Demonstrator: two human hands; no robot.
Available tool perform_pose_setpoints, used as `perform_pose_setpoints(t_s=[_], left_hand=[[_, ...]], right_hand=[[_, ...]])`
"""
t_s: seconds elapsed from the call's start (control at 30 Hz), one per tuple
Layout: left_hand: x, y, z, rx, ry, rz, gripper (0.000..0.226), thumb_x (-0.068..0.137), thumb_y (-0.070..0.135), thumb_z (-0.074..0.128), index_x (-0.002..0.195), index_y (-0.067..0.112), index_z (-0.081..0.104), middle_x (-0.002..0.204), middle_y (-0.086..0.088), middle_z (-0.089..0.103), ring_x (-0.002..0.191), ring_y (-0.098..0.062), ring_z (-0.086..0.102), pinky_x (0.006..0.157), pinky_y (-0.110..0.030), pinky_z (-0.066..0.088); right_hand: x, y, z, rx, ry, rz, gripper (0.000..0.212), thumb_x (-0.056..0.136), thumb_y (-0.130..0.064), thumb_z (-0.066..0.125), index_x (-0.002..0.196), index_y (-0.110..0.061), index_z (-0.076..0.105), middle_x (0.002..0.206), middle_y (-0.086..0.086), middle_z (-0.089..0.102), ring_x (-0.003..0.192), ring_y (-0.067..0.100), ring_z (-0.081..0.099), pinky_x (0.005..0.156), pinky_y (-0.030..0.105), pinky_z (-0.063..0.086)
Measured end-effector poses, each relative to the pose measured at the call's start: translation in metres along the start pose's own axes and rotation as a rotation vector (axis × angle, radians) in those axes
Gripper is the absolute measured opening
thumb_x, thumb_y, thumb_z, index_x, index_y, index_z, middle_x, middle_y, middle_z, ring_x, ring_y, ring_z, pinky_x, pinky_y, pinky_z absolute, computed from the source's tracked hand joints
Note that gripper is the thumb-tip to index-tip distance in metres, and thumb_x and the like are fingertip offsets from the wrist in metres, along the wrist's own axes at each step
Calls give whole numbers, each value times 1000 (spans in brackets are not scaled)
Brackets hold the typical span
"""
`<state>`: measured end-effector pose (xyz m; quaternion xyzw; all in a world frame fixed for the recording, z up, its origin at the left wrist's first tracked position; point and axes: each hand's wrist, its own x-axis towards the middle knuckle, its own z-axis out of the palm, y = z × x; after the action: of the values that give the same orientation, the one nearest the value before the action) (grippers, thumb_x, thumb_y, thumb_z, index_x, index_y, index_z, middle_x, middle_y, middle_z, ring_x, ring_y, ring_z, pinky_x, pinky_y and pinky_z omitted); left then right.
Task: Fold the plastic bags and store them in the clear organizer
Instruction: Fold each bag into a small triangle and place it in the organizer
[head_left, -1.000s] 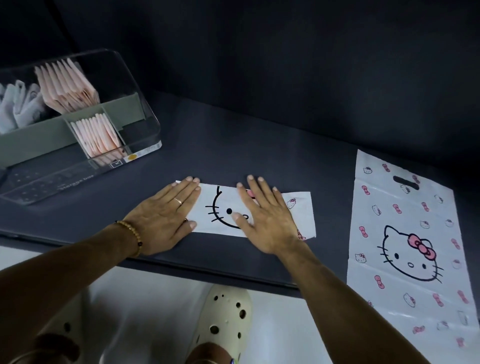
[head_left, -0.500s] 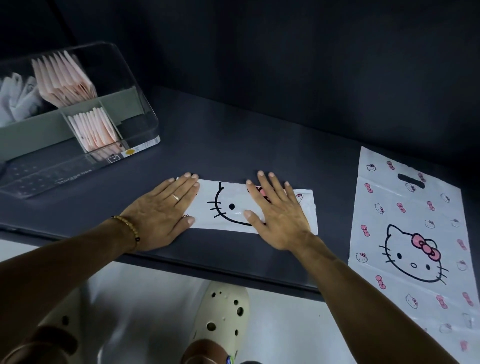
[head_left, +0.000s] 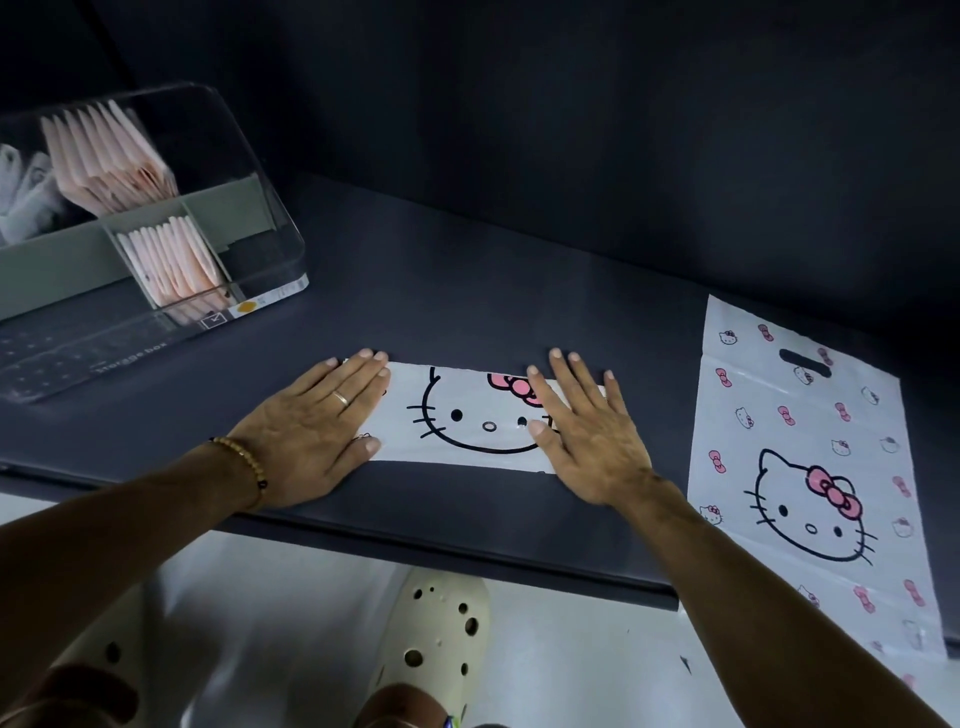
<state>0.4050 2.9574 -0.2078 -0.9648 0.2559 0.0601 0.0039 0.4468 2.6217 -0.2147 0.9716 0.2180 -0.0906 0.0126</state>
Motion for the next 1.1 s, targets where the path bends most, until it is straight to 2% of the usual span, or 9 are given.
perform_pose_setpoints(t_s=[0.2,0.27,0.37,0.47,0.6,0.8,0.97,1.03,1.1], left_hand=[[1,-2,3,-26,-7,-9,69,93,55,5,149,15,-7,159,-8,3,146,-19,0,118,-35,4],[1,0,-2,-36,-15,-7,69,92,56,5,152,22,3,159,-10,4,147,-22,2,119,-37,5],[-3,11,-11,-17,-57,-21,68,87,68,14,145,36,29,158,-15,12,145,-30,11,116,-44,14],[-10,17,-13,22,-93,0,69,81,75,21,141,42,31,157,-12,14,142,-33,15,112,-45,21],[-15,14,-23,106,-95,101,64,86,65,12,142,39,28,150,-4,33,136,-32,28,103,-42,33],[-20,14,-22,26,-93,73,73,81,69,21,144,32,26,152,-1,30,134,-27,26,107,-39,32],[-18,16,-27,-9,124,135,42,92,39,26,104,18,61,123,-6,62,108,-29,55,84,-39,52],[-16,19,-27,-64,169,80,44,92,43,26,105,17,60,112,-4,65,105,-25,55,83,-37,52],[-13,19,-30,-263,193,-49,49,84,60,32,109,25,55,97,5,64,97,-14,53,82,-31,50]], right_hand=[[-10,23,-3,-16,-32,26,59,96,-53,-4,150,-31,-14,161,-2,-11,147,12,-13,120,39,-4],[-13,25,-7,-59,-66,108,61,96,-51,-3,151,-25,-11,162,0,-10,148,14,-12,120,40,-7],[-21,-8,-22,-80,112,238,60,99,-41,29,151,-11,23,158,14,20,146,28,18,118,48,18],[-36,-67,-25,39,327,24,51,85,-43,52,127,-13,55,129,12,54,114,30,50,92,43,43],[-47,-114,-17,4,234,-40,38,86,-44,56,114,-18,61,111,5,59,100,25,56,82,39,48],[-37,-120,-19,-29,253,48,29,75,-16,78,101,-16,67,100,6,62,88,24,60,69,33,55],[-33,-124,-23,48,220,29,42,86,-43,56,121,-19,60,119,9,58,106,29,53,86,41,52],[-29,-132,-24,77,249,25,31,87,-33,62,112,-16,66,115,8,62,107,30,56,83,39,54],[-23,-136,-27,149,313,107,8,84,-12,67,92,-12,69,94,3,67,93,26,62,67,31,54]])
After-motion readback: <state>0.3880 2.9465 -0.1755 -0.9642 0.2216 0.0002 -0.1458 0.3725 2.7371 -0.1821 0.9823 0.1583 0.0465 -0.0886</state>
